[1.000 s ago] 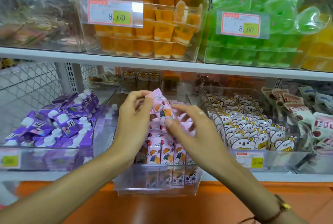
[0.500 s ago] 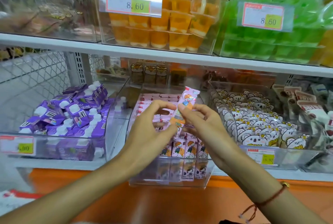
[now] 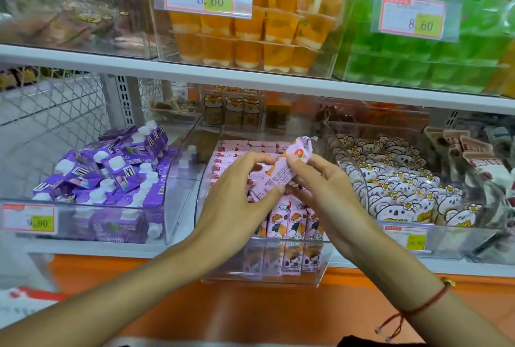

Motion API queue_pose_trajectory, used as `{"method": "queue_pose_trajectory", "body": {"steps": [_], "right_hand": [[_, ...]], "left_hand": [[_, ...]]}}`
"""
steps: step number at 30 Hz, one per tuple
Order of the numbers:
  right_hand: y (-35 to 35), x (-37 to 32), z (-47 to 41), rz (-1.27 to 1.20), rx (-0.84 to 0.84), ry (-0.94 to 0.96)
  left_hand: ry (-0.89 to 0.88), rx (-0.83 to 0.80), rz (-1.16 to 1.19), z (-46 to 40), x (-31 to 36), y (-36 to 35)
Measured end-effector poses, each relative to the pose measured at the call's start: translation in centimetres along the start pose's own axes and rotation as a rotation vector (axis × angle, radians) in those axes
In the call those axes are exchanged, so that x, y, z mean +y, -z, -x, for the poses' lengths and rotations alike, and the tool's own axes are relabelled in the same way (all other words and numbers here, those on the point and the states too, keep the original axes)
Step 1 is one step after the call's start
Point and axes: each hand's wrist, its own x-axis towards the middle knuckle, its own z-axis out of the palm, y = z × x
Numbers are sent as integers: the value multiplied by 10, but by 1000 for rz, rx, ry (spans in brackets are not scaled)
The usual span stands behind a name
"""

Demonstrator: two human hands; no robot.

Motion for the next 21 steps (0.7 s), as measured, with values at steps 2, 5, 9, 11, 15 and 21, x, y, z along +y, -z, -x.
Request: {"method": "queue_pose_trajectory", "body": {"steps": [2, 5, 9, 11, 15, 21], "right_hand": [[0, 2, 0, 36, 28, 14], [0, 3, 0, 82, 26, 34], [6, -1, -1, 150, -37, 47], [10, -2, -2, 158, 5, 19], [10, -1, -2, 119, 64, -59], [8, -1, -3, 141, 81, -73]], "left_hand": [[-31, 40, -58, -1, 1, 0], [-10, 59, -36, -3, 2, 1], [139, -3, 161, -9, 6, 5], [317, -75, 370, -11, 11, 9], [671, -232, 744, -12, 21, 13], [864, -243, 888, -16, 21, 12]]}}
